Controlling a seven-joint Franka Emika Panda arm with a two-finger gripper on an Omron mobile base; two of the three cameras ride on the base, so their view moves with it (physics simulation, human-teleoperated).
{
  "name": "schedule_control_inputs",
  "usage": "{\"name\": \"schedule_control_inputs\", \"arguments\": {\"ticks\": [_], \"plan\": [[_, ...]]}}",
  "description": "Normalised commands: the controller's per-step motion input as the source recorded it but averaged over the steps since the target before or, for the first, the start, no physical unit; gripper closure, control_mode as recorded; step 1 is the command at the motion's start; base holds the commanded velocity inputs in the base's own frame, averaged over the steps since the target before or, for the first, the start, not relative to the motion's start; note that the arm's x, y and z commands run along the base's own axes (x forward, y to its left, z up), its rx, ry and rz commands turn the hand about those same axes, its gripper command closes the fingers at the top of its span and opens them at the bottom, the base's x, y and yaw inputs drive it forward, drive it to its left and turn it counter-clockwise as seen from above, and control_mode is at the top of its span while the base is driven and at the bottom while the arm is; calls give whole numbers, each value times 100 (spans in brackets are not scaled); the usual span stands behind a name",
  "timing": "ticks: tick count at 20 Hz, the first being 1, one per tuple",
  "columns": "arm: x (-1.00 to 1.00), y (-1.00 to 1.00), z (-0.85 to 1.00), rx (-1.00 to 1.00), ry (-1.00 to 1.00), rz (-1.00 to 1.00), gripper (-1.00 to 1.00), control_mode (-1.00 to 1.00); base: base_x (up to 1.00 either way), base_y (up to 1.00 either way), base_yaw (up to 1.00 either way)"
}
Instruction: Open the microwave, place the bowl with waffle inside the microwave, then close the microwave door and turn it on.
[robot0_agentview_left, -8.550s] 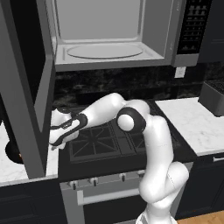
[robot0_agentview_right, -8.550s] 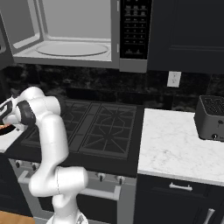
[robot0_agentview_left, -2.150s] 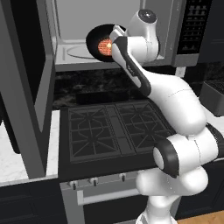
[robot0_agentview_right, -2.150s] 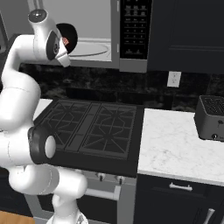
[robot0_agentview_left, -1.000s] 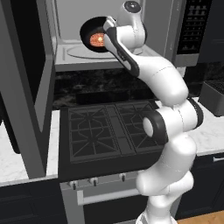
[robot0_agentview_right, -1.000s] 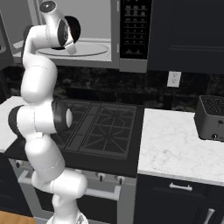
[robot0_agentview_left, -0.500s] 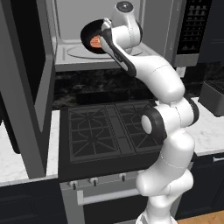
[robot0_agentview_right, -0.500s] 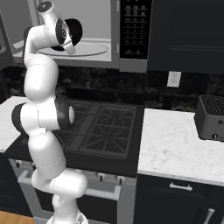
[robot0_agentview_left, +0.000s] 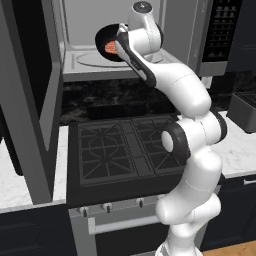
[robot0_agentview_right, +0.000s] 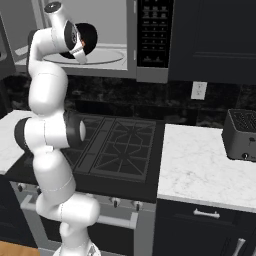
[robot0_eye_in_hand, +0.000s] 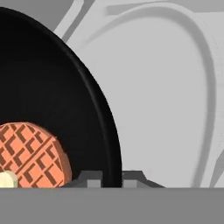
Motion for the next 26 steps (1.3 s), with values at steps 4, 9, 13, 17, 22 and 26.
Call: {"name": "schedule_control_inputs", "arguments": {"ticks": [4, 9, 13, 17, 22, 26], "plan": [[0, 0, 0, 0, 0, 0, -100, -100, 0, 0, 0], [0, 0, 0, 0, 0, 0, -100, -100, 0, 0, 0], [-20, -4, 11, 0, -12, 0, -100, -100, 0, 0, 0], [-73, -25, 34, 0, -23, 3, -100, -100, 0, 0, 0], [-96, -29, 7, -1, -17, 8, -100, -100, 0, 0, 0], [-100, -27, 0, -3, -9, 9, -100, -100, 0, 0, 0]]}}
